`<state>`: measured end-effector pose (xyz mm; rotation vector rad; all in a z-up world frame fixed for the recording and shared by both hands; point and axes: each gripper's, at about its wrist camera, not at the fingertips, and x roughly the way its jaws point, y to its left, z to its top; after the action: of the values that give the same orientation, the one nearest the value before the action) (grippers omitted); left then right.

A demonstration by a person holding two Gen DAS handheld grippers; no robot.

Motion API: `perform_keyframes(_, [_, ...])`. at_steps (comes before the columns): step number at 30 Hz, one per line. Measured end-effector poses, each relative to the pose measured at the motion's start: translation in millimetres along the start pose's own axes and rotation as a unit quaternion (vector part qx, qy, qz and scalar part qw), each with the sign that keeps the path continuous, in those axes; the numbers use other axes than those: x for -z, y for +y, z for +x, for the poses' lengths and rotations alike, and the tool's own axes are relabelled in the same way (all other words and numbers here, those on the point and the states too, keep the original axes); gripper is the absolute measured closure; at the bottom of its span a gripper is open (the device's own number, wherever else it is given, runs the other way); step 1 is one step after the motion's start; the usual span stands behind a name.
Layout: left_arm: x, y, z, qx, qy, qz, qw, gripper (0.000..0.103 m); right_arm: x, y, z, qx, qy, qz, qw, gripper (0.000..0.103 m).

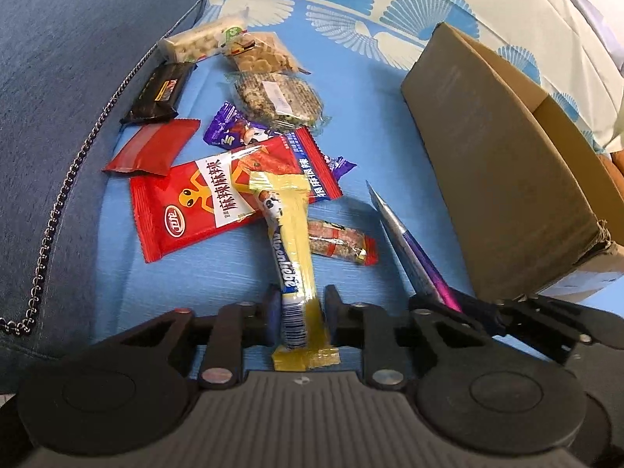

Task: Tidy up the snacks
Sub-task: 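Lift the yellow wafer bar with left tool while right tool lifts purple tube snack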

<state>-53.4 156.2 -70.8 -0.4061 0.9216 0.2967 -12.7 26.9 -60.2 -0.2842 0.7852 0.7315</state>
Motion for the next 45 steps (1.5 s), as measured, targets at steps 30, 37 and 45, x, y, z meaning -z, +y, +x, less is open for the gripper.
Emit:
perform_keyframes(30, [0,-3,6,0.003,0.001,0.006,1.0,0.08,9,-1,6,-0.002,0.029,-0.011,1.0,0.087])
perform_keyframes(37, [0,-3,6,0.002,0.001,0.005,1.0,0.079,9,-1,5,-0.001,0.023,-0.014,1.0,0.091])
perform_keyframes(45, [0,-2,6,0.002,0.0,0.007,1.0,0.08,7,-4,-1,0.001,0.01,-0.01,1.0,0.092])
